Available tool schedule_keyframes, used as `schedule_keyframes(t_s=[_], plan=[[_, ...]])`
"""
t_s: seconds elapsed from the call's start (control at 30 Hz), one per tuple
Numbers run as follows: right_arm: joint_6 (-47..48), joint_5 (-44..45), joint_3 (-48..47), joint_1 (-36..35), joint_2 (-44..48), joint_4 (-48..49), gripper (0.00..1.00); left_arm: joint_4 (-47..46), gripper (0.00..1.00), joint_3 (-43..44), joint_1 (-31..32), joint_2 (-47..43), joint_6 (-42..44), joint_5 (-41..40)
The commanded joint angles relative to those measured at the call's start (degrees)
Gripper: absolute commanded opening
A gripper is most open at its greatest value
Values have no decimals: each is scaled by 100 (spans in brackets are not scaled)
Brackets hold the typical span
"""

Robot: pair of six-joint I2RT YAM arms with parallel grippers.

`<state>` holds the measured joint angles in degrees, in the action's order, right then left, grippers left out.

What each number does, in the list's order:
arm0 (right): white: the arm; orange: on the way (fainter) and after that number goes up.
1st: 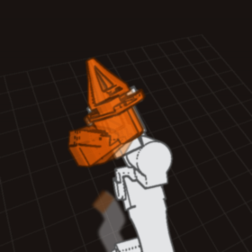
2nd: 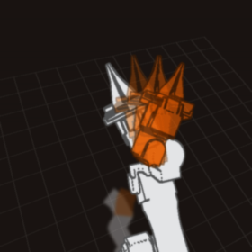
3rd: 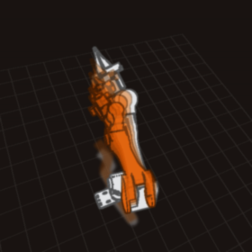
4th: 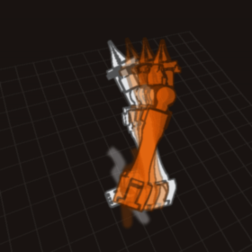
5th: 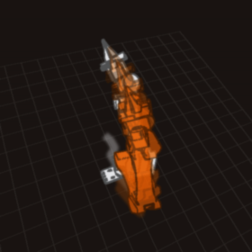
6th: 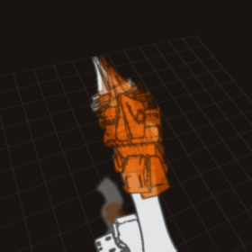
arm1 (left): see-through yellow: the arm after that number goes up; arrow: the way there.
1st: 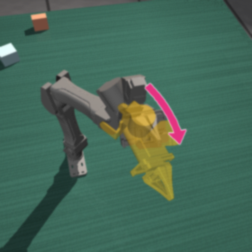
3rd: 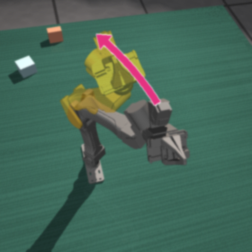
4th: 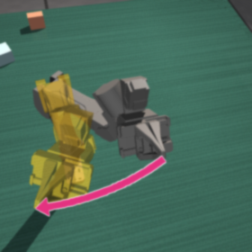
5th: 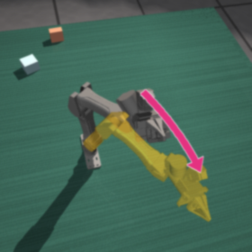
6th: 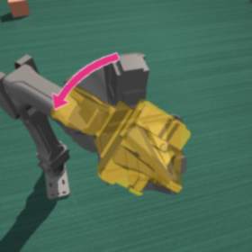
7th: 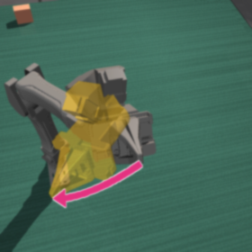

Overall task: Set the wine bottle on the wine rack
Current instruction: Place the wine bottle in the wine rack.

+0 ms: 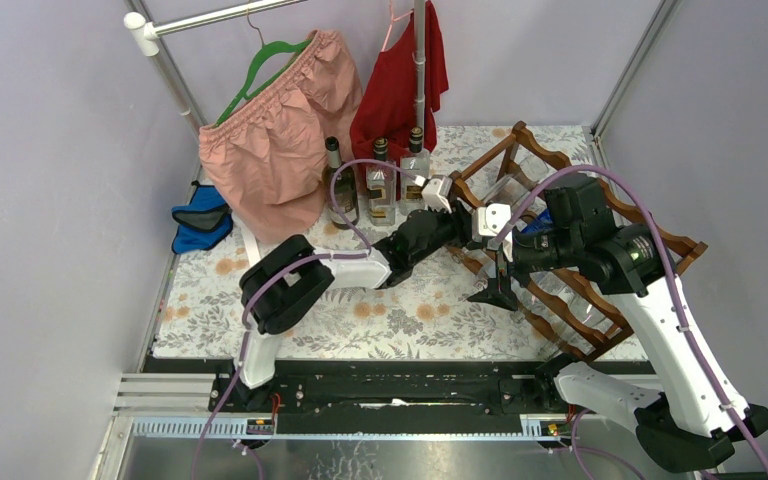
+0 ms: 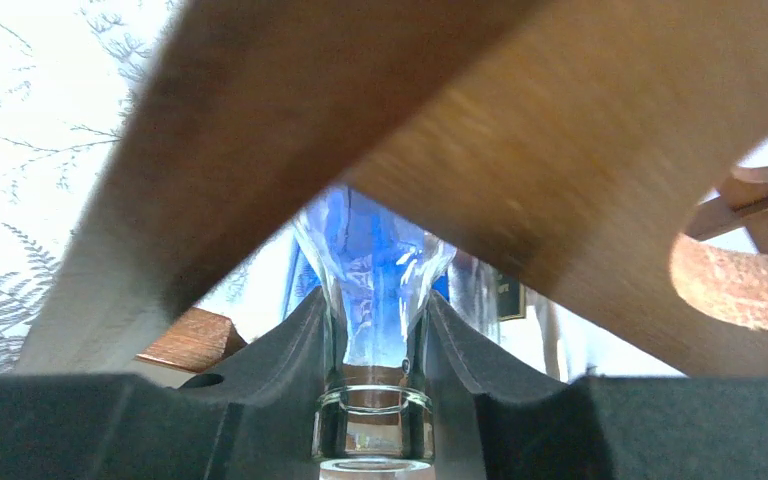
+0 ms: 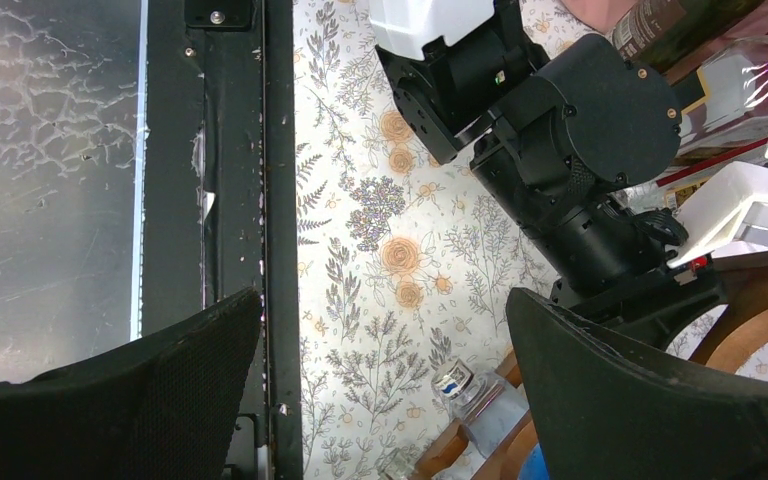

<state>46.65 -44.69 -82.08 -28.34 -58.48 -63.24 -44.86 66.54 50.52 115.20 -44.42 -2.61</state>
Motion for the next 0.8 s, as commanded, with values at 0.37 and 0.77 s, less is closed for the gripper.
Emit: schedule_keyframes(t_s=[0.37,0.77], plan=[[-16,-190,8,78,47,164,100,861,22,229,226,-161,1656,-930],[-16,-212,26,116,60,171,100,1206,52,313,264,-231,1835,-1041]])
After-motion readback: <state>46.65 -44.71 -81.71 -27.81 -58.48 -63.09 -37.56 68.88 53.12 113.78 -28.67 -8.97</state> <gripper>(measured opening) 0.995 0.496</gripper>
